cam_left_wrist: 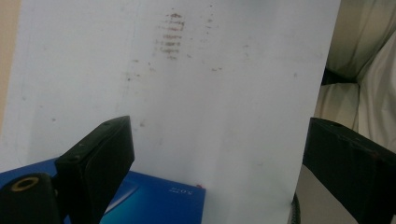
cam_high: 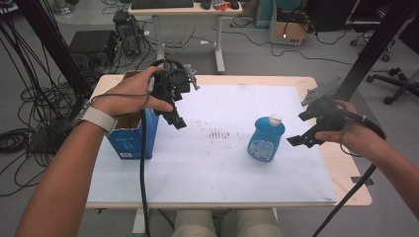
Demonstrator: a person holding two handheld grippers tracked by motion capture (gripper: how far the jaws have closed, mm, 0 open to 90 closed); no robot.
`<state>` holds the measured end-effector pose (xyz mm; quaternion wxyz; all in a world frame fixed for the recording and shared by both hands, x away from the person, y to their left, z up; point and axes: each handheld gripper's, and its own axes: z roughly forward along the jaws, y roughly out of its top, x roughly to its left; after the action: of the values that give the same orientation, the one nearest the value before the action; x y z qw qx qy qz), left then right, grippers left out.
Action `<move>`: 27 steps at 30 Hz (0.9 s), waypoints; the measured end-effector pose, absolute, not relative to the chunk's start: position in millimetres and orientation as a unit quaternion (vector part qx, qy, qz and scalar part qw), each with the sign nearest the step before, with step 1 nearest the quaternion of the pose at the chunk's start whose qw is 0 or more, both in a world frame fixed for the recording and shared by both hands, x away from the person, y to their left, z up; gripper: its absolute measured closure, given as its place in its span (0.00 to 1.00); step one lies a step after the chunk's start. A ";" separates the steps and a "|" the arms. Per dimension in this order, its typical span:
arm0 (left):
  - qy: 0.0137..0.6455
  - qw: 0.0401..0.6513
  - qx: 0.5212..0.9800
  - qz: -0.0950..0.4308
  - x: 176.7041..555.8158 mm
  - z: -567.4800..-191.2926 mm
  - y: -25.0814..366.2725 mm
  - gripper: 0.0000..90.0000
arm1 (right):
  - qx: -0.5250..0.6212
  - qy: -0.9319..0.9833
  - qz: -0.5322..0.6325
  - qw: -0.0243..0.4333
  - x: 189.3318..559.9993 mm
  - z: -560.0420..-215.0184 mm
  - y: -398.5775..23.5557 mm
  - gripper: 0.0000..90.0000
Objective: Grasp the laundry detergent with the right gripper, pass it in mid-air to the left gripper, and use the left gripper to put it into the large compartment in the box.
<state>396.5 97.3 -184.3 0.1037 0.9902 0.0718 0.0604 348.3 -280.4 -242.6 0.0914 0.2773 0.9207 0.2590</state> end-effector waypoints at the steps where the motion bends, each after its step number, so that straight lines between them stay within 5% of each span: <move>1: 0.071 0.104 0.990 0.061 396.6 -184.3 97.2 0.10 | 0.278 0.920 0.262 0.093 348.7 -244.1 -280.7 0.05; 27: 0.073 0.103 0.990 0.056 399.2 -189.2 95.7 0.10 | 0.288 0.896 0.321 0.103 353.9 -279.9 -285.7 0.05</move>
<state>399.2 95.7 -189.2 0.1029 0.9904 0.0725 0.0563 353.9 -285.7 -279.9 0.1026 0.2880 0.8963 0.3211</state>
